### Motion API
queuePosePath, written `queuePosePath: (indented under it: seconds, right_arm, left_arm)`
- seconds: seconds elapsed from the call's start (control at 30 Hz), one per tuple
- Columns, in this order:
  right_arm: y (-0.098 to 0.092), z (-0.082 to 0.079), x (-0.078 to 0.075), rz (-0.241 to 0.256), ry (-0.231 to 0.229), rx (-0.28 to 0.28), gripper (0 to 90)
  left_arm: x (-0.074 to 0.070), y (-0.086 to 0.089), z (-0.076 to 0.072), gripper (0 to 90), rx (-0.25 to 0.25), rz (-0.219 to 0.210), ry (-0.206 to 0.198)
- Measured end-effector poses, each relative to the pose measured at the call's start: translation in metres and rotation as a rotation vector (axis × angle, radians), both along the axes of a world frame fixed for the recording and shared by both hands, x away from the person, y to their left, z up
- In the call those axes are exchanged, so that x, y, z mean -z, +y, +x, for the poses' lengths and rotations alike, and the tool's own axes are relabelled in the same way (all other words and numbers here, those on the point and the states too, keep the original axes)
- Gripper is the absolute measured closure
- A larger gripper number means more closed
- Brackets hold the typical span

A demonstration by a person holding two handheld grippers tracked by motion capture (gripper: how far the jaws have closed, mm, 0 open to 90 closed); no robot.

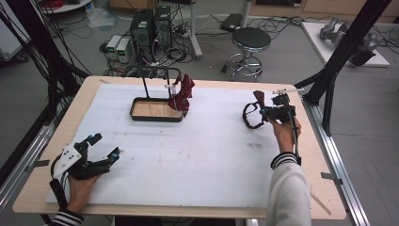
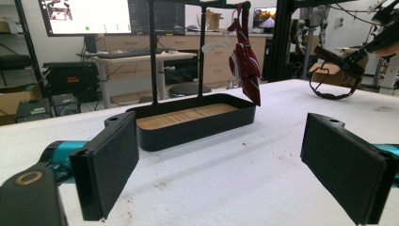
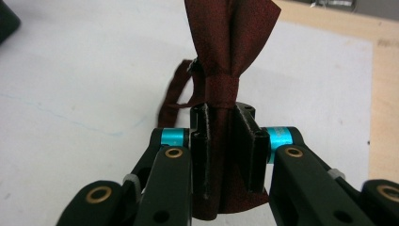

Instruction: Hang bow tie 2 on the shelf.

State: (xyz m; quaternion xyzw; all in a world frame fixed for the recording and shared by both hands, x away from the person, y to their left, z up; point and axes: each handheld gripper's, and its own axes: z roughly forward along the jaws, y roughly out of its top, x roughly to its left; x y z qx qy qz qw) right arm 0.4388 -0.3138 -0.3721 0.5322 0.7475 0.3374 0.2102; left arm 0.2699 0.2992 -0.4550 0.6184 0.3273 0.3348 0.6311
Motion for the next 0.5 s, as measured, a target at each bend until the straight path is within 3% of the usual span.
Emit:
queuePosePath:
  seconds: [0.5]
  right_arm:
    - [0.015, -0.019, -0.02, 0.045, -0.157, -0.054, 77.3]
  left_arm:
    - [0.0, 0.0, 0.0, 12.4, 0.0, 0.002, 0.001]
